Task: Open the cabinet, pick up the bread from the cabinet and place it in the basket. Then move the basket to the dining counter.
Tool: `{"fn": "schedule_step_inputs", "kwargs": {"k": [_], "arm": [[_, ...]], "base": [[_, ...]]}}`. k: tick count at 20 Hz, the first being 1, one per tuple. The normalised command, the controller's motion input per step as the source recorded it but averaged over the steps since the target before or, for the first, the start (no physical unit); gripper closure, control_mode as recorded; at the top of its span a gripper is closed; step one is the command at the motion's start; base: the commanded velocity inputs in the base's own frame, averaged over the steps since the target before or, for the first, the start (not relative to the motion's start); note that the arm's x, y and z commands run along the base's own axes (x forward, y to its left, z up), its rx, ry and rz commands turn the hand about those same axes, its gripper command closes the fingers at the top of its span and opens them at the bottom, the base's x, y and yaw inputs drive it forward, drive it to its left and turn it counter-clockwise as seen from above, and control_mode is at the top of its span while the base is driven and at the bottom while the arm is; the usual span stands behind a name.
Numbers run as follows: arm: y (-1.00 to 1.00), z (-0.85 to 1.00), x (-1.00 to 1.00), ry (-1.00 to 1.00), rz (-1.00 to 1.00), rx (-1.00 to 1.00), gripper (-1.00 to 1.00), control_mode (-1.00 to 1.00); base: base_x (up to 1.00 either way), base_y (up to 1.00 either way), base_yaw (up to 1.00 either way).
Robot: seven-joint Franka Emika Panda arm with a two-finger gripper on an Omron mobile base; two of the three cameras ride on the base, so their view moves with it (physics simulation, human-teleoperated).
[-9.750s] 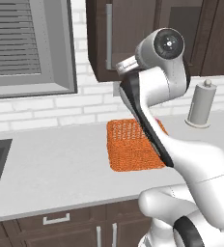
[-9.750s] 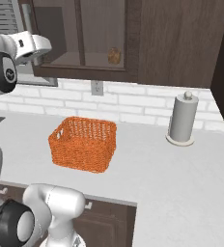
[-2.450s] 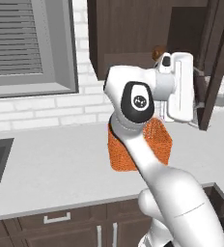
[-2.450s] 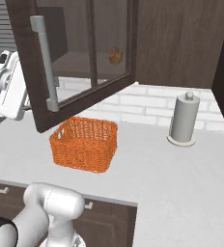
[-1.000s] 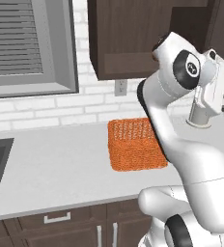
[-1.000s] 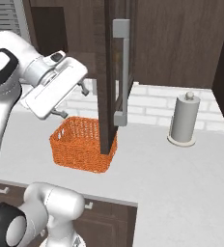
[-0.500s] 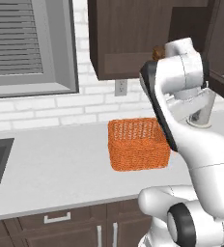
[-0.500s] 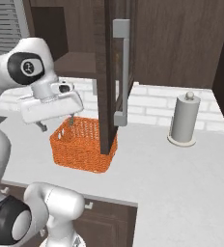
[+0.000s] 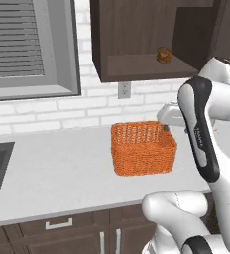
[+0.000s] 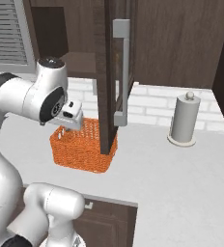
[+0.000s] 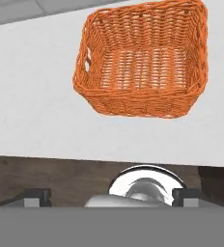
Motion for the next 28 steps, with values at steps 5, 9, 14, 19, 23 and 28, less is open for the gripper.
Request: {"fn": "schedule_step_inputs", "kwargs": {"k": [5,9,14,19,23,28], "arm": [[0.28,0.64,0.00,-0.52,-0.25,-0.48,-1.00,-1.00],[0.04,0.91,0.09,-0.21,-0.22,-0.46,-1.00,-1.00],[0.00,0.94,0.11,-0.03,-0.09,-0.10,-1.00,-1.00],[-0.54,0.35,0.12,0.01,0.00,0.33,-1.00,-1.00],[-0.75,0.18,0.49,0.00,0.00,0.39,-1.00,-1.00],[-0.18,0.03,0.60,-0.04,-0.10,0.07,-1.00,-1.00]], "base": [[0.00,0.00,0.00],[0.00,0.00,0.00],[0.00,0.00,0.00],[0.00,0.00,0.00],[0.00,0.00,0.00],[0.00,0.00,0.00]]}}
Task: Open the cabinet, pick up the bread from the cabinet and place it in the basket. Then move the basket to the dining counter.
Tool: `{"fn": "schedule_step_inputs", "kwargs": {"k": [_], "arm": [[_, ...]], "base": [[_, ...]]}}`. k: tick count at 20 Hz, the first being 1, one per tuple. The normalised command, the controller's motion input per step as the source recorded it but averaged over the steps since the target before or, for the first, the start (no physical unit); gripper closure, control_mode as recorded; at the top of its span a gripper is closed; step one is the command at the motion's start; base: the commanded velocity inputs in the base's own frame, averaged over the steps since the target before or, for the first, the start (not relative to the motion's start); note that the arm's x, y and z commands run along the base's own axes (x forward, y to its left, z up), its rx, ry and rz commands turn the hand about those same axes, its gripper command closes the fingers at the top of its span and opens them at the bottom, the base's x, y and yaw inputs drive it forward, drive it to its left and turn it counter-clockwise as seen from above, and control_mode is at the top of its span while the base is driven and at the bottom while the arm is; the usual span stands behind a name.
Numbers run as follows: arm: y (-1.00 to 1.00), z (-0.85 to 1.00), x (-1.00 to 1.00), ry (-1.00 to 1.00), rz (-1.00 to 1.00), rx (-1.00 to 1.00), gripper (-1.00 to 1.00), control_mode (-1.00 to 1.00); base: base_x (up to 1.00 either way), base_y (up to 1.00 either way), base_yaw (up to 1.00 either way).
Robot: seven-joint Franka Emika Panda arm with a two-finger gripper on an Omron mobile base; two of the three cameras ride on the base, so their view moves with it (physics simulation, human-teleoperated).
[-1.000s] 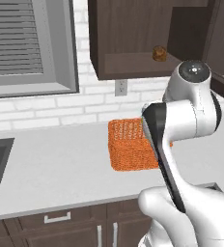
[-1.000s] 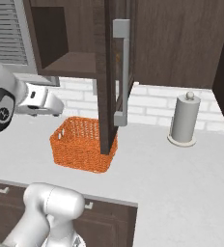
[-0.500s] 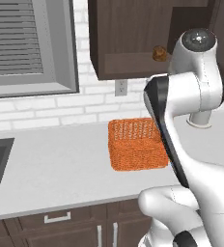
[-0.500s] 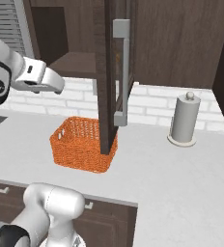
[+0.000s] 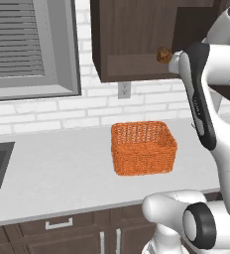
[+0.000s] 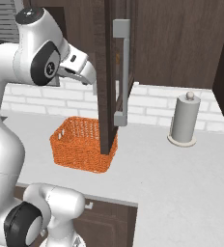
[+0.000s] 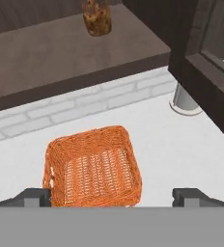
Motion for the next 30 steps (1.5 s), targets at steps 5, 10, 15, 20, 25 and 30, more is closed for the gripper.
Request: {"fn": "schedule_step_inputs", "kwargs": {"k": [5,10,15,20,25,30], "arm": [[0.01,0.02,0.66,-0.04,-0.08,-0.07,-1.00,-1.00],[0.00,0.00,0.63,-0.01,-0.01,-0.10,-1.00,-1.00],[0.00,0.00,0.63,-0.09,0.00,-0.12,-1.00,-1.00],[-0.01,0.00,0.43,-0.20,0.00,-0.04,-1.00,-1.00],[-0.14,0.12,0.22,0.04,0.00,0.01,-1.00,-1.00],[-0.26,0.11,0.31,0.05,0.00,0.02,-1.00,-1.00]], "base": [[0.00,0.00,0.00],[0.00,0.00,0.00],[0.00,0.00,0.00],[0.00,0.00,0.00],[0.00,0.00,0.00],[0.00,0.00,0.00]]}}
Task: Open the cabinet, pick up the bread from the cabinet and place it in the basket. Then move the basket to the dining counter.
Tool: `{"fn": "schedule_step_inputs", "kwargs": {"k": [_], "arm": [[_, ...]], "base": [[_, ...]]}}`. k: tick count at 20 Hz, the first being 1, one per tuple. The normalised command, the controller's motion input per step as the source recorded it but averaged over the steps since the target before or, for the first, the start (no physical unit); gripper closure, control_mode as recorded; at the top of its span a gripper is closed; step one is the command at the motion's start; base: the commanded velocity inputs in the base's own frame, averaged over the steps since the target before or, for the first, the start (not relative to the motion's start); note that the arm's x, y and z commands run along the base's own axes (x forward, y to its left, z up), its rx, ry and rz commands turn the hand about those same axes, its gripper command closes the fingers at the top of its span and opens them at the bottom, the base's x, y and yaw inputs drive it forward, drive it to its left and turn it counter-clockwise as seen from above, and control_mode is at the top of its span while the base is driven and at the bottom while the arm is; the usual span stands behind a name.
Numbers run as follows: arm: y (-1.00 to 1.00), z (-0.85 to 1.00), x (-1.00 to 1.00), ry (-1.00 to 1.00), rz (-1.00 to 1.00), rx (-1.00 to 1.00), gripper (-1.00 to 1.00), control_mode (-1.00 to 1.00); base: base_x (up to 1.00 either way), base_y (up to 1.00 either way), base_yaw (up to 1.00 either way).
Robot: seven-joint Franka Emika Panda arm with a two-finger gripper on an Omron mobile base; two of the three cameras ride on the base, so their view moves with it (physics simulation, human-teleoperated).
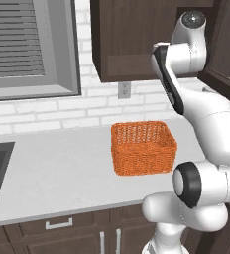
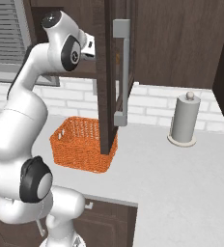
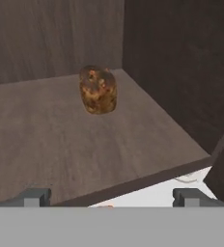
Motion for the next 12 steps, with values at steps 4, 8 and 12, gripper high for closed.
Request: {"fn": "schedule_step_inputs", "kwargs": {"k": [4,8,12], "arm": [[-0.12,0.00,0.49,0.00,0.00,0.00,-1.00,-1.00],[-0.03,0.00,0.58,0.00,0.00,0.00,-1.00,-1.00],[-0.13,0.00,0.59,0.00,0.00,0.00,-1.00,-1.00]], "base": [[0.00,0.00,0.00],[0.00,0.00,0.00],[0.00,0.00,0.00]]}}
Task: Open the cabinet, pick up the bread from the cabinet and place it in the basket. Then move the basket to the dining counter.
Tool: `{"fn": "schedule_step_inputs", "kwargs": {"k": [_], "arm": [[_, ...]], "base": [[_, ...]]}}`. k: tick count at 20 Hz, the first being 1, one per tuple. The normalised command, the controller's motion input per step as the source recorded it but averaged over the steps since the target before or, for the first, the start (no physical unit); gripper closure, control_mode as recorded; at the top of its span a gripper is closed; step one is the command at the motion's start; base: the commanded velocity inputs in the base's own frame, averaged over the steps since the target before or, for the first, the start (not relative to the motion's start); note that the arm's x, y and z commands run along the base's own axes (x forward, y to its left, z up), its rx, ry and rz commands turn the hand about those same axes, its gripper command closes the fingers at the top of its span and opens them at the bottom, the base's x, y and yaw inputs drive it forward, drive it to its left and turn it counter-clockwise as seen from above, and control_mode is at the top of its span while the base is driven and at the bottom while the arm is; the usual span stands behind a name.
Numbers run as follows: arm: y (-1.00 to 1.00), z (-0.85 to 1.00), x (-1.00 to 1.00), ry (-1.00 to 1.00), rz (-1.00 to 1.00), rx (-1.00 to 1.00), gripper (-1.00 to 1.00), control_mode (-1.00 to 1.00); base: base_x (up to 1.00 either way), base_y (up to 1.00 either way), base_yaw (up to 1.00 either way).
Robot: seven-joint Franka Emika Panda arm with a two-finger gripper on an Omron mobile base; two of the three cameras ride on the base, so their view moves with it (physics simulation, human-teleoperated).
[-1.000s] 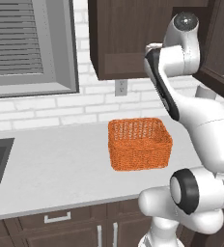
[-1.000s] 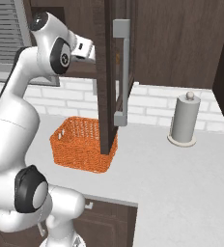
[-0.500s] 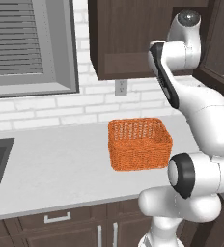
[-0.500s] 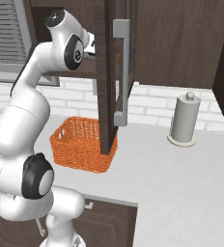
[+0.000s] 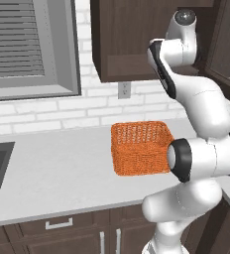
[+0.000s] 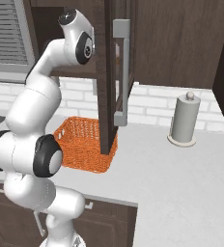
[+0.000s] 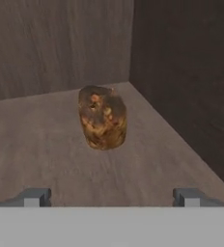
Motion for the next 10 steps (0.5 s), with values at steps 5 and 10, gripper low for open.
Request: {"fn": "schedule_step_inputs", "kwargs": {"k": [5,10], "arm": [[-0.19,0.00,0.64,0.00,0.00,0.00,-1.00,-1.00],[-0.07,0.00,0.58,0.01,0.02,0.00,-1.00,-1.00]], "base": [[0.00,0.00,0.00],[0.00,0.00,0.00]]}}
